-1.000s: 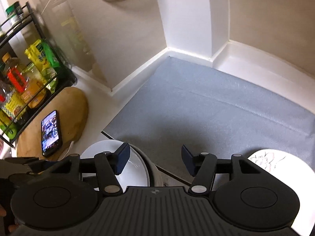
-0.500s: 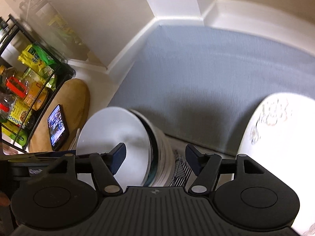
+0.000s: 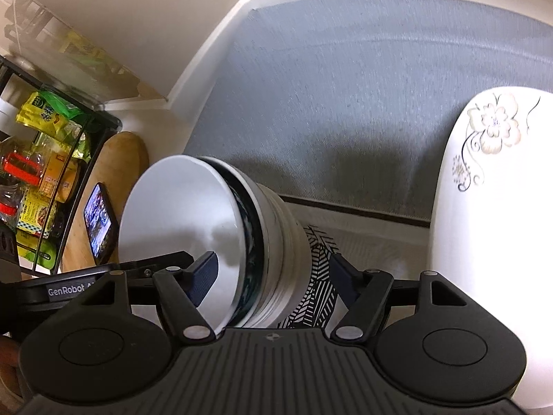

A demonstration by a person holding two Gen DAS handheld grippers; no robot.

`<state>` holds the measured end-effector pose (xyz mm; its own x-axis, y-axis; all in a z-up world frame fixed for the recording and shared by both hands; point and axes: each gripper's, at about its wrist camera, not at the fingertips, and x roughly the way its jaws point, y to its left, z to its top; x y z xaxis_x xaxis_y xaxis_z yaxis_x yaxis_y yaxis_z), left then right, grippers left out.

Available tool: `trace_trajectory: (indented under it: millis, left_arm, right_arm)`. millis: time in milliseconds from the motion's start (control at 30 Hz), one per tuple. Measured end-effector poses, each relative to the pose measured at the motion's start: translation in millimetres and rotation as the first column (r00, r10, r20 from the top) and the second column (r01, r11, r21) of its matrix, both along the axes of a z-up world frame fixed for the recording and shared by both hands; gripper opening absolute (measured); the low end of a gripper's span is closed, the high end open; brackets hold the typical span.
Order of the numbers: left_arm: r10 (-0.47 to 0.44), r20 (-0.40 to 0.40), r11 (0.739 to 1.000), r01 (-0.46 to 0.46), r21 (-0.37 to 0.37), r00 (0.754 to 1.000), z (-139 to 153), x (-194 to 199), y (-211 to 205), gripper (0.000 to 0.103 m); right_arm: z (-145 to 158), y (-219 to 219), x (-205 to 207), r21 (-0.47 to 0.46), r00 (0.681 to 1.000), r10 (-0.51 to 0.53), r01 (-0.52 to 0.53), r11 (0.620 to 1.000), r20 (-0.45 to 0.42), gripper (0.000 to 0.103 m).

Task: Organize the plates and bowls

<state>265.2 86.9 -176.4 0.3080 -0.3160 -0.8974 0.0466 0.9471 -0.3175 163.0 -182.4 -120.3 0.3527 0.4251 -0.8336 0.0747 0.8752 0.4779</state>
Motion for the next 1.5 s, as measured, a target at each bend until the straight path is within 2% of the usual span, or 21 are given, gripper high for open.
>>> trace_trajectory:
  millis: [133,300,433,500,567,700,1167,1500]
  left_arm:
    - [0.006,-0.026,1.000,-0.006,0.000,1.000,-9,2,1,0.103]
    - [0.009,-0.019,1.000,-0.009,-0.004,1.000,-12,4,1,0.103]
    - [0.023,-0.024,0.999,-0.024,-0.030,0.999,-14,7,6,0.103]
    - [0.033,-0.028,0.998,-0.035,-0.056,0.999,-16,8,10,0.103]
    - [0.041,-0.028,0.996,-0.044,-0.083,0.999,-19,11,13,0.103]
    - [0.048,0.000,0.995,-0.048,-0.088,0.999,-18,10,12,0.103]
    - [0.055,0.013,0.994,-0.054,-0.090,0.998,-17,9,11,0.103]
    - [0.052,0.015,0.995,-0.050,-0.089,0.999,-17,11,7,0.103]
  right_arm:
    - [-6,1,1,0.013,1.000,-0.011,0.012,1.000,-0.014,0.073]
    - [-16,5,3,0.033,0.999,-0.025,0.026,0.999,-0.038,0.074]
    - [-22,2,5,0.058,0.998,-0.034,0.038,0.998,-0.061,0.074]
    - [-27,2,6,0.076,0.996,-0.039,0.045,0.996,-0.077,0.077]
    - [-28,3,6,0.090,0.997,-0.045,0.050,0.995,-0.063,0.083]
    - [-28,10,3,0.098,0.999,-0.024,0.027,0.995,-0.036,0.094]
    - [-29,19,10,0.097,1.000,0.024,-0.022,0.995,-0.020,0.103]
    - [-29,21,10,0.096,0.999,0.034,-0.033,0.995,-0.009,0.103]
